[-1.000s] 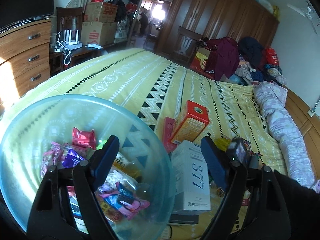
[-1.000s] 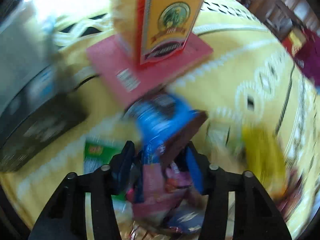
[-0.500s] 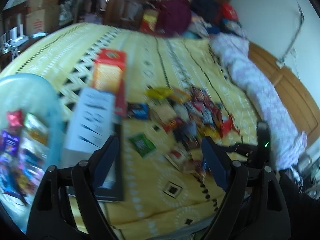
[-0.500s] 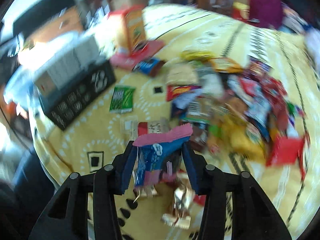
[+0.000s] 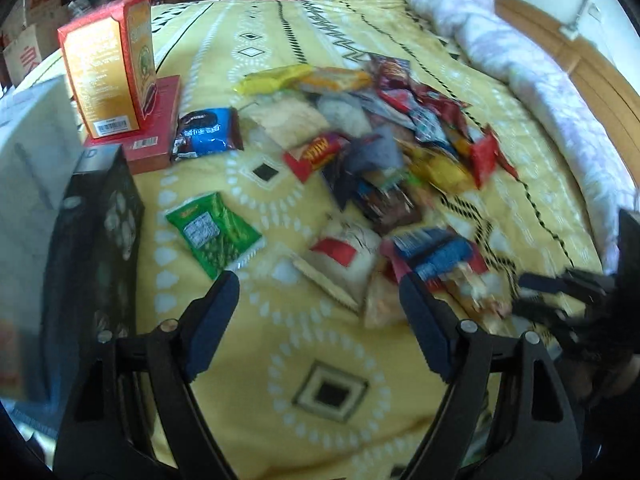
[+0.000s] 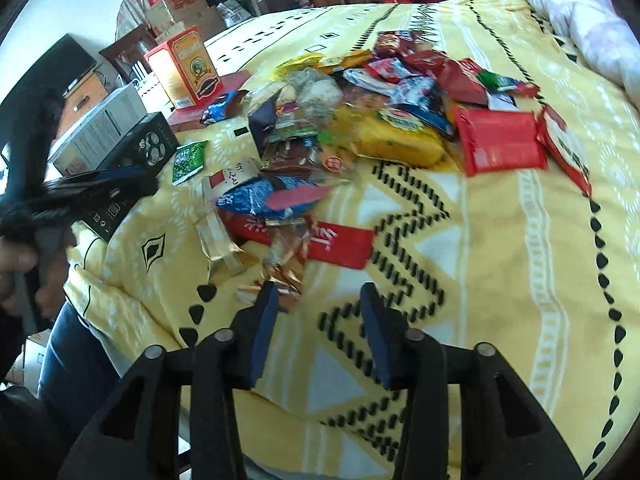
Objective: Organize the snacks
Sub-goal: 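Move both open tools back over the snack pile on the bed, then grasp a blue-pink packet with the right tool while the left tool grasps a white-red Japanese-text packet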
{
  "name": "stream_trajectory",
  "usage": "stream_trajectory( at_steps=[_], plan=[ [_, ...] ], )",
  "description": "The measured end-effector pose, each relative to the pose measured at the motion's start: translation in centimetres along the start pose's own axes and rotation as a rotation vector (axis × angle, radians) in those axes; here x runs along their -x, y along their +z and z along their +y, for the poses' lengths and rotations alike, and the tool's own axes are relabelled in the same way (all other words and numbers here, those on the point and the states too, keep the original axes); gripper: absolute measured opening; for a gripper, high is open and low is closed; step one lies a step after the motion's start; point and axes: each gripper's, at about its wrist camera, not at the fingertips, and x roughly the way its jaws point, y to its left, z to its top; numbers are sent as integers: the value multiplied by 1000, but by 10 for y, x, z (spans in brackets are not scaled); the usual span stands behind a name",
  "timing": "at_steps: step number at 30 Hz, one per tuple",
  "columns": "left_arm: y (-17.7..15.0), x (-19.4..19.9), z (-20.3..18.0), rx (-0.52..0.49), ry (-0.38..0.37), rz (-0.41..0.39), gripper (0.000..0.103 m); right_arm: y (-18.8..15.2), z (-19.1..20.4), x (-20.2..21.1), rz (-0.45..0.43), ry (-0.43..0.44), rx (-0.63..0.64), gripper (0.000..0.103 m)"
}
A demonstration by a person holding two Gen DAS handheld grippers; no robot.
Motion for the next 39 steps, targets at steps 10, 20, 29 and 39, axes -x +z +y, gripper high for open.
stream_trajectory(
  at_steps=[10,20,29,39],
  plan=[
    [5,-63,-5,-66,-3,92,76,14,6,1,-44,73,38,59],
    [-5,-39,4,-28,2,33,48,55,28,-20,23,71,274,75],
    [-9,-30,21,55,-32,38,48,90,32,-78,181,171,383,79],
    [-11,-39,25,81,-39,59,48,87,39,-103,209,160,348,61]
  ],
)
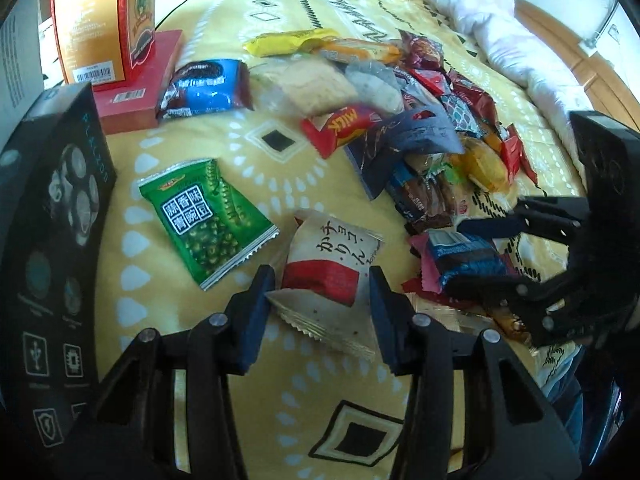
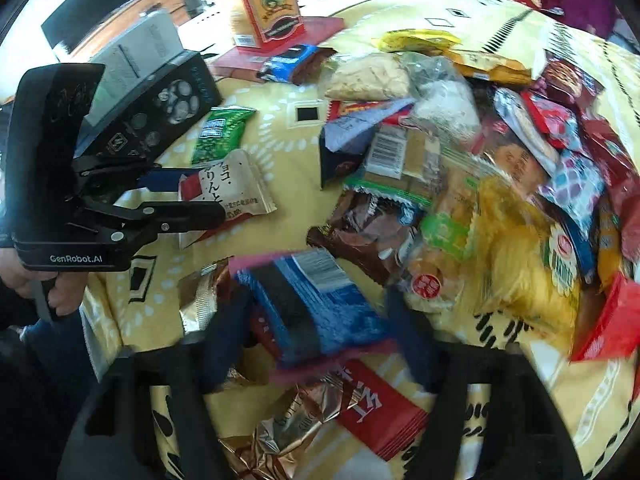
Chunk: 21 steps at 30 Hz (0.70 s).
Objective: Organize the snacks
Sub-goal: 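Grasp a blue-pink packet with the right tool while the left tool grasps a white-red Japanese-text packet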
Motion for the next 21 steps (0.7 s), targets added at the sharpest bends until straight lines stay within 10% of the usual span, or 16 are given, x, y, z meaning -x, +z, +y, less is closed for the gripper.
stream_trajectory(
  at_steps=[9,21],
  plan=[
    [2,20,-7,-12,23,-45,47,-14,19,31,-137,-72,-76,48],
    [30,162,-9,-19,37,-352,47,28,45,146,-474,-199,-177,48]
  ],
)
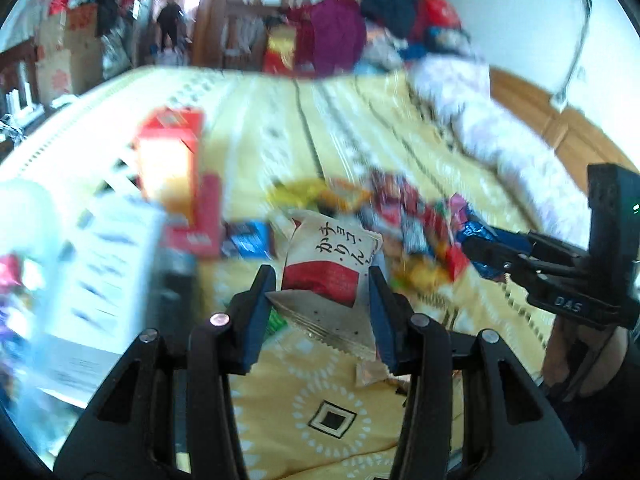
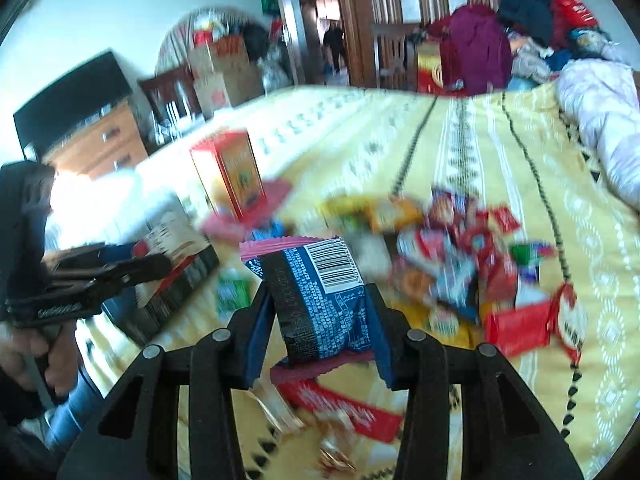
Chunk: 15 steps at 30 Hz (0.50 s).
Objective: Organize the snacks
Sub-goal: 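Grasp a blue-pink packet with the right tool while the left tool grasps a white-red Japanese-text packet, then carry both packets over the clear bowl and open both tools to drop them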
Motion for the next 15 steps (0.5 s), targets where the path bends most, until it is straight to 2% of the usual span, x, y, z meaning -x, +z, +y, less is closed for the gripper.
stream_trajectory(
  at_steps=[3,7,11,15],
  plan=[
    [17,38,23,29,49,-81,47,28,25,6,-50,30,15,48],
    [31,85,75,95,158,-169,46,68,87,1,-98,116,78,48],
    [31,124,131,184,279,-231,46,98,159,-14,-120,209,159,48],
    [19,153,195,313,384,-263,46,120,228,-35,-113,310,216,48]
  ],
)
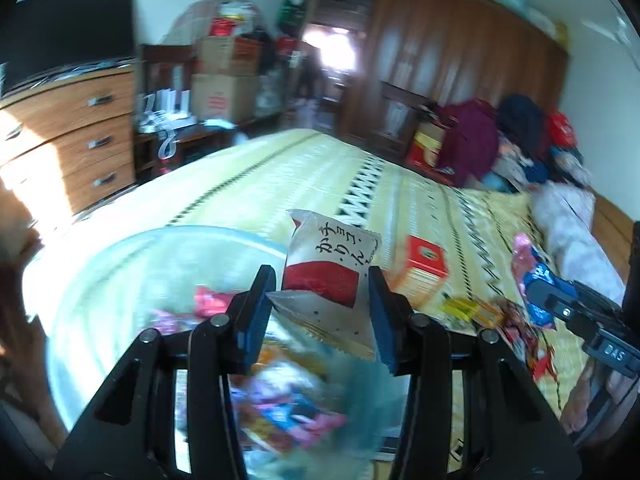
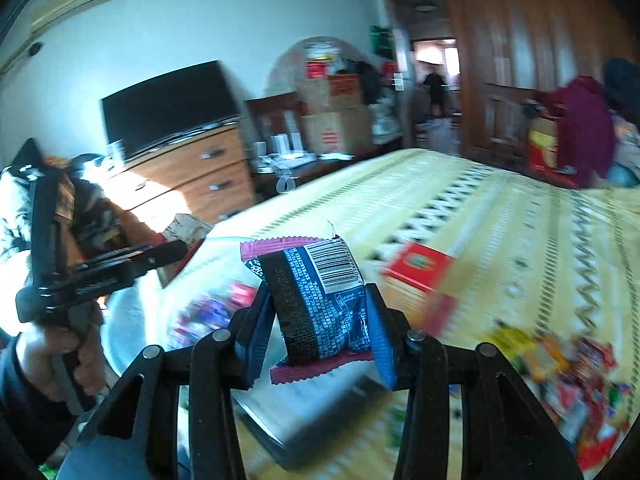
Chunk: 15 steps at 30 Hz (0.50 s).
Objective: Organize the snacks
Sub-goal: 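Carry both packets over the clear bowl and open both tools to drop them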
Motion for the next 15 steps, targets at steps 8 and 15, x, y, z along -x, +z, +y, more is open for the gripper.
stream_trajectory(
  at_steps=[8,15],
  plan=[
    [-2,-13,65,133,106,15,46,24,91,-75,74,122,17,48],
    [-6,-16,78,139,108,44,46,2,131,-106,138,162,-3,48]
  ],
)
